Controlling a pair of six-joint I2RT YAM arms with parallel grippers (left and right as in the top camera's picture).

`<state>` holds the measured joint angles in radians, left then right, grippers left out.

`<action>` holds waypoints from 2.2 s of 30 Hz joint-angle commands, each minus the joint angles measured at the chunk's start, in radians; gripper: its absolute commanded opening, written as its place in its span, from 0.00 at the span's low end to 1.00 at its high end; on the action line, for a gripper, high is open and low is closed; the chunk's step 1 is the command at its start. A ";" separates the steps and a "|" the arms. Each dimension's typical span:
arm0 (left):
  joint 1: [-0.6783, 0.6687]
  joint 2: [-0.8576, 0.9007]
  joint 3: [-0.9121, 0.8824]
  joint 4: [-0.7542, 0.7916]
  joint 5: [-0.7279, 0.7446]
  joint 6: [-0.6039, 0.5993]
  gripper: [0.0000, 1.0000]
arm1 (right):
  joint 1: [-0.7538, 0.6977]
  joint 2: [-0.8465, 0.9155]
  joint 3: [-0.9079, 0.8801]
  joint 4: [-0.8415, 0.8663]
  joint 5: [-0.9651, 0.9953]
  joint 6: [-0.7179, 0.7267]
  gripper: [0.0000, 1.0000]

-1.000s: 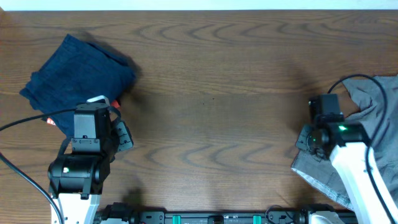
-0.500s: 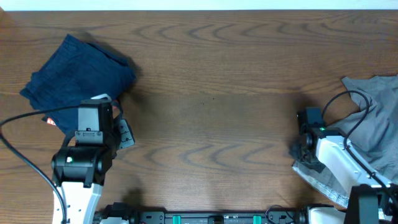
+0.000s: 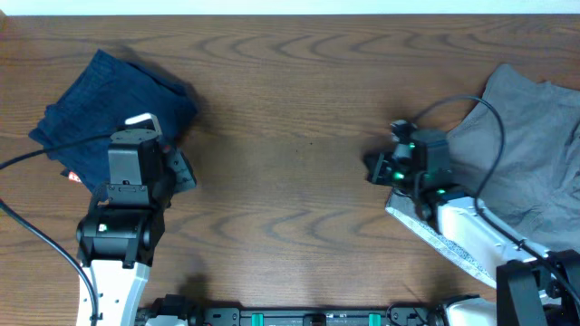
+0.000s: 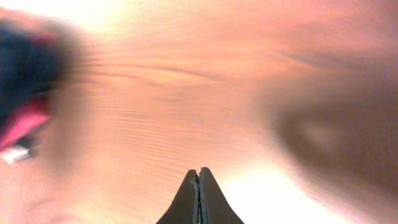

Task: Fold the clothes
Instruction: 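Reach the right gripper to the grey shorts at the right edge, then grasp the grey shorts with the right gripper and drag them toward center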

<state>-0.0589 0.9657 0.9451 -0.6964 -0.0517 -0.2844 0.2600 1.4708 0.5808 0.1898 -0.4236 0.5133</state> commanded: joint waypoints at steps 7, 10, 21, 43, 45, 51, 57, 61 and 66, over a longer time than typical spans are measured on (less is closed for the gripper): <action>0.006 0.032 0.014 -0.010 0.125 -0.009 0.32 | 0.130 -0.018 0.100 -0.197 0.121 -0.074 0.14; 0.006 0.049 0.014 -0.034 0.183 -0.009 0.34 | 0.084 -0.044 0.151 -0.471 0.295 -0.074 0.28; 0.006 0.067 0.014 -0.065 0.183 -0.009 0.48 | 0.029 -0.044 0.111 -0.817 0.493 -0.037 0.49; 0.006 0.067 0.014 -0.066 0.183 -0.009 0.48 | -0.076 0.010 0.152 -0.525 0.618 -0.063 0.01; 0.006 0.067 0.014 -0.066 0.183 -0.010 0.48 | -0.108 0.011 0.205 -0.523 0.619 -0.100 0.01; 0.006 0.067 0.014 -0.066 0.183 -0.009 0.48 | -0.168 0.011 0.267 -0.510 0.587 -0.142 0.01; 0.006 0.067 0.014 -0.062 0.183 -0.009 0.48 | -0.112 0.023 0.266 -0.529 0.373 -0.117 0.01; 0.006 0.067 0.014 -0.042 0.183 -0.010 0.48 | 0.017 0.043 0.266 -0.451 0.359 -0.031 0.01; 0.006 0.068 0.014 0.013 0.183 -0.010 0.48 | 0.204 0.076 0.266 -0.166 0.360 0.022 0.01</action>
<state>-0.0586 1.0279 0.9451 -0.6994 0.1284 -0.2916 0.3786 1.5375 0.8360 -0.0601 -0.0166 0.4847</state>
